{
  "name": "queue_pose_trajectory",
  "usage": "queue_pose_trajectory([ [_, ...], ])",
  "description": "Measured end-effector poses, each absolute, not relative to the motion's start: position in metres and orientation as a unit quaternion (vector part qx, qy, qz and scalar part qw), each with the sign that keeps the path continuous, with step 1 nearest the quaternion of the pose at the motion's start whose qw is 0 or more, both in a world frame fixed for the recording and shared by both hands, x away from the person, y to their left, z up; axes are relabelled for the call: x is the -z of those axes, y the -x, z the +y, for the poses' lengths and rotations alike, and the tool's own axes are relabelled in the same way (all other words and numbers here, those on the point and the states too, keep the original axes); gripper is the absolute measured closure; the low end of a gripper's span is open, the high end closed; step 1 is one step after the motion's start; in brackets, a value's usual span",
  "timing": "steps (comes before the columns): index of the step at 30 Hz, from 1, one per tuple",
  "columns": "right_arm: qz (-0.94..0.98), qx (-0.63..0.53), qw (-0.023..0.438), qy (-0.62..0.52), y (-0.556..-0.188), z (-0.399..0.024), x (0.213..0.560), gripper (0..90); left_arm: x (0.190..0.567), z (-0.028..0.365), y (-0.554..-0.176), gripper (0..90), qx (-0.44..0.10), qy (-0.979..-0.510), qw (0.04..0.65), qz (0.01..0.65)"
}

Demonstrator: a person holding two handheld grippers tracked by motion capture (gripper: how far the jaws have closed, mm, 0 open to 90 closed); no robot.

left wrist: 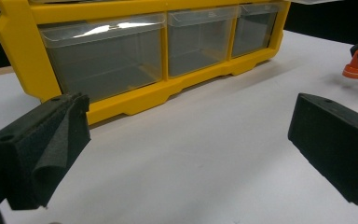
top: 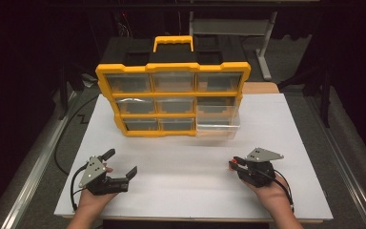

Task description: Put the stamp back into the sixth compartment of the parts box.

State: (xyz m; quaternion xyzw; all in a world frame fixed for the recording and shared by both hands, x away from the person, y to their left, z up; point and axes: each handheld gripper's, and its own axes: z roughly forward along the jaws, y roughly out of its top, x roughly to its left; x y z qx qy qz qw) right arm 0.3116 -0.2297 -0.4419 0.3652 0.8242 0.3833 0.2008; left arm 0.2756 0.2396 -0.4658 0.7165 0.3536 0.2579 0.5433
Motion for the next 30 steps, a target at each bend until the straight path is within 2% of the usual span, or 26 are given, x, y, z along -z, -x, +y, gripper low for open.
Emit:
queue_pose_trajectory([
  [15, 0.861, -0.333, 0.165, -0.346, -0.321, -0.225, 0.418, 73.1, 0.466, 0.238, -0.275, 0.5, -0.263, -0.72, 0.541, 0.347],
  [30, 0.89, -0.295, 0.126, -0.325, -0.328, -0.217, 0.412, 73.1, 0.466, 0.236, -0.274, 0.5, -0.265, -0.723, 0.541, 0.339],
])
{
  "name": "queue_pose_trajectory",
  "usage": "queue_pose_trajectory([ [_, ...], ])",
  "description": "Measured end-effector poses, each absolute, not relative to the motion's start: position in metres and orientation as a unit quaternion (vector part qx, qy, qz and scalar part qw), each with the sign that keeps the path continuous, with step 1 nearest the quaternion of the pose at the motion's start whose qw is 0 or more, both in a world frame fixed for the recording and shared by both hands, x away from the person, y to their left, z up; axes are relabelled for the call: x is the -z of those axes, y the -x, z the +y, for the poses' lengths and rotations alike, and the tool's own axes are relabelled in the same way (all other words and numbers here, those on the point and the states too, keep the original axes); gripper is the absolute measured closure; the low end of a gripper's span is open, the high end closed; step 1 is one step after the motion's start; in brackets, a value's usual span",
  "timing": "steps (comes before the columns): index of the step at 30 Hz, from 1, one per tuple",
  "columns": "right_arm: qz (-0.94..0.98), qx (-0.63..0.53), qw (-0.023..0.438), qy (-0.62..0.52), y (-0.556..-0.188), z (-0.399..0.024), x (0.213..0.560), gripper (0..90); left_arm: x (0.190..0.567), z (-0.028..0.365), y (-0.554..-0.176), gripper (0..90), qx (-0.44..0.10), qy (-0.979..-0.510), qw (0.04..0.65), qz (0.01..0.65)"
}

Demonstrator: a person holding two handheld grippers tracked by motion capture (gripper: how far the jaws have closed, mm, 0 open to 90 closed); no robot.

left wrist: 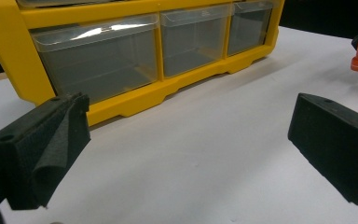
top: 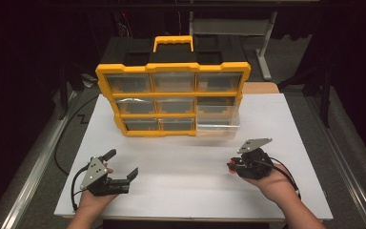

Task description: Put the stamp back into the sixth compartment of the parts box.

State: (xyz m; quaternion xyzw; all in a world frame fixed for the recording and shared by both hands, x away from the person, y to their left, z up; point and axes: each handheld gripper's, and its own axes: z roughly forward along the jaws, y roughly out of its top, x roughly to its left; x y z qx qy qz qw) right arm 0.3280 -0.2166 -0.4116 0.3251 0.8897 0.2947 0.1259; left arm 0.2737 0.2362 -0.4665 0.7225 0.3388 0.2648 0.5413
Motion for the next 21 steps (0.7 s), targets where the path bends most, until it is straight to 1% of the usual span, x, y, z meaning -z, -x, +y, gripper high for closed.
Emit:
queue_pose_trajectory([
  [21, 0.92, -0.238, 0.071, -0.304, -0.3337, -0.2176, 0.4143, 73.2, 0.4673, 0.233, -0.2724, 0.5, -0.266, -0.73, 0.538, 0.326],
])
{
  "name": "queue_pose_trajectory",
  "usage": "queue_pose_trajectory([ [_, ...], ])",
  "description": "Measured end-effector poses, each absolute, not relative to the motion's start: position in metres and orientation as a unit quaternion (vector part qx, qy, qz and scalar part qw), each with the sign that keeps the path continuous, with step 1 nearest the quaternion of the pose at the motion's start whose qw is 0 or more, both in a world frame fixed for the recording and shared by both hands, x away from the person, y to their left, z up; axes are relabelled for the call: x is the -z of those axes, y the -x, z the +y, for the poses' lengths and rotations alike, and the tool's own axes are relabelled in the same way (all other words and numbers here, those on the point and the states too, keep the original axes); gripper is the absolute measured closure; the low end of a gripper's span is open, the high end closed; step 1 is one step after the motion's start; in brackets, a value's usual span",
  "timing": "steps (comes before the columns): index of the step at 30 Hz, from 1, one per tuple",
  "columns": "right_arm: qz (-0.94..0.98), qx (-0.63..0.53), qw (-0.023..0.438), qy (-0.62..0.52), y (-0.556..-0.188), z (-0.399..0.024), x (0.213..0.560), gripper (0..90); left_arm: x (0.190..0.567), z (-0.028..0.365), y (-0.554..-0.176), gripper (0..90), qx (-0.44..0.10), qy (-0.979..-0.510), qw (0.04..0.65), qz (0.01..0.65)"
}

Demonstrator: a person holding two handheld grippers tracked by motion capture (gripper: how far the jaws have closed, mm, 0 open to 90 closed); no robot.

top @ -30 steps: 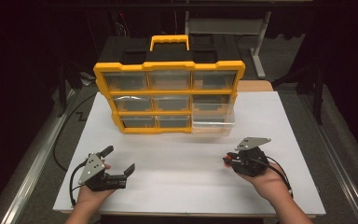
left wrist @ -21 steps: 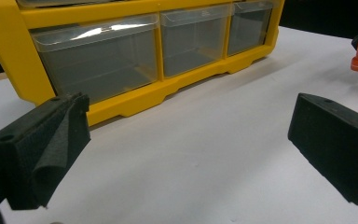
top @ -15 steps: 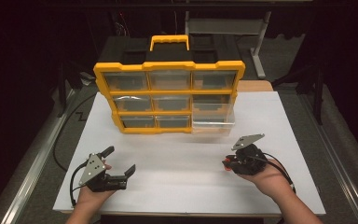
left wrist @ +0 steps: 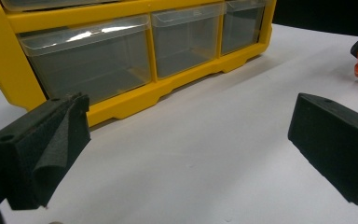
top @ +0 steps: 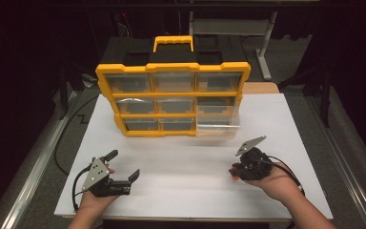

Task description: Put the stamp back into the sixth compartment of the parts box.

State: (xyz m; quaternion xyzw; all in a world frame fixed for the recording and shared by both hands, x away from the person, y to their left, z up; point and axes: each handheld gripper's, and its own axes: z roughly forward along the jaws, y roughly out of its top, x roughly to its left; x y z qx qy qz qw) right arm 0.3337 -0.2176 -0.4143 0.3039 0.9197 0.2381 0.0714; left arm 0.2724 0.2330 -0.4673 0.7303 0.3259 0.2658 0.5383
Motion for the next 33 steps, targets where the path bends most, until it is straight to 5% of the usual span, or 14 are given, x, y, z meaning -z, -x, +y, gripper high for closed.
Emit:
queue_pose_trajectory([
  [33, 0.946, -0.198, 0.031, -0.254, -0.341, -0.218, 0.349, 73.1, 0.467, 0.233, -0.271, 0.5, -0.268, -0.728, 0.543, 0.319],
])
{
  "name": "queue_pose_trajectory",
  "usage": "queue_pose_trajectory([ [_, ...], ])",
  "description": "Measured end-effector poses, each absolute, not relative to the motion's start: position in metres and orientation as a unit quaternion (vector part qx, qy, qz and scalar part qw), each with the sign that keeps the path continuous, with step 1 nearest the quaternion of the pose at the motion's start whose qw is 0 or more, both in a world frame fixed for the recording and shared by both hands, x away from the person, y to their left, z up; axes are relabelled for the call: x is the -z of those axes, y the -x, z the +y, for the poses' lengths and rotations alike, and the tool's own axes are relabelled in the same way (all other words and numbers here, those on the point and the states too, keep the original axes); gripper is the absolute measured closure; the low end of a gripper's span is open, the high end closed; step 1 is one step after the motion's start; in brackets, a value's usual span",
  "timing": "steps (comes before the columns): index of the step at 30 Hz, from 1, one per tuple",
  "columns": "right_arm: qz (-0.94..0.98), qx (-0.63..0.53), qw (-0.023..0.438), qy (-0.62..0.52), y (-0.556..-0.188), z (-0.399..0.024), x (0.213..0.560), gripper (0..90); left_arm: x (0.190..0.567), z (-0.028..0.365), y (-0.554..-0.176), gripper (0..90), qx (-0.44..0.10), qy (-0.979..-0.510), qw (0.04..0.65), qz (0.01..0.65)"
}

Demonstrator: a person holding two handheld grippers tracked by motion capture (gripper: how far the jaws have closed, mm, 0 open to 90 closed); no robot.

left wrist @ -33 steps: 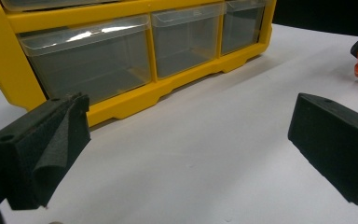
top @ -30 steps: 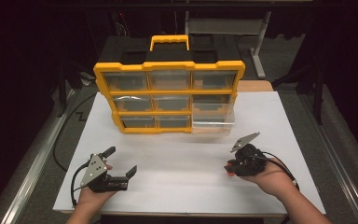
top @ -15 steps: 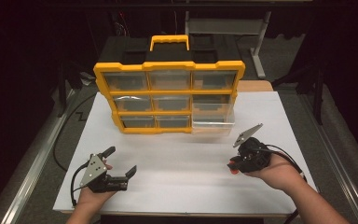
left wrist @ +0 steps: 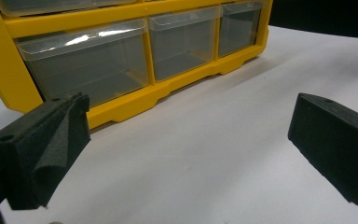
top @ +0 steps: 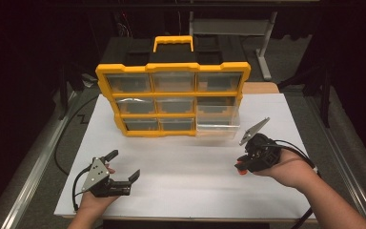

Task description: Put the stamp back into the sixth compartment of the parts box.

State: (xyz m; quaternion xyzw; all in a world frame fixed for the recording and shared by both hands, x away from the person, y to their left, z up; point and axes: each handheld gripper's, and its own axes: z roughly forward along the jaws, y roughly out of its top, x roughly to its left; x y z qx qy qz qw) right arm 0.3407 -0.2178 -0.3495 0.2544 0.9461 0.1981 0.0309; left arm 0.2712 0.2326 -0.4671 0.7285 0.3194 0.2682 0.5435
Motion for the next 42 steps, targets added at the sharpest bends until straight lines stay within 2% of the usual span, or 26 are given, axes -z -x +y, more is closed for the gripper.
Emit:
queue_pose_trajectory([
  [24, 0.948, -0.19, 0.027, -0.255, -0.352, -0.223, 0.281, 73.2, 0.467, 0.232, -0.271, 0.5, -0.265, -0.731, 0.545, 0.314],
  [42, 0.95, -0.185, 0.049, -0.248, -0.355, -0.215, 0.234, 73.1, 0.467, 0.232, -0.271, 0.5, -0.263, -0.73, 0.547, 0.314],
])
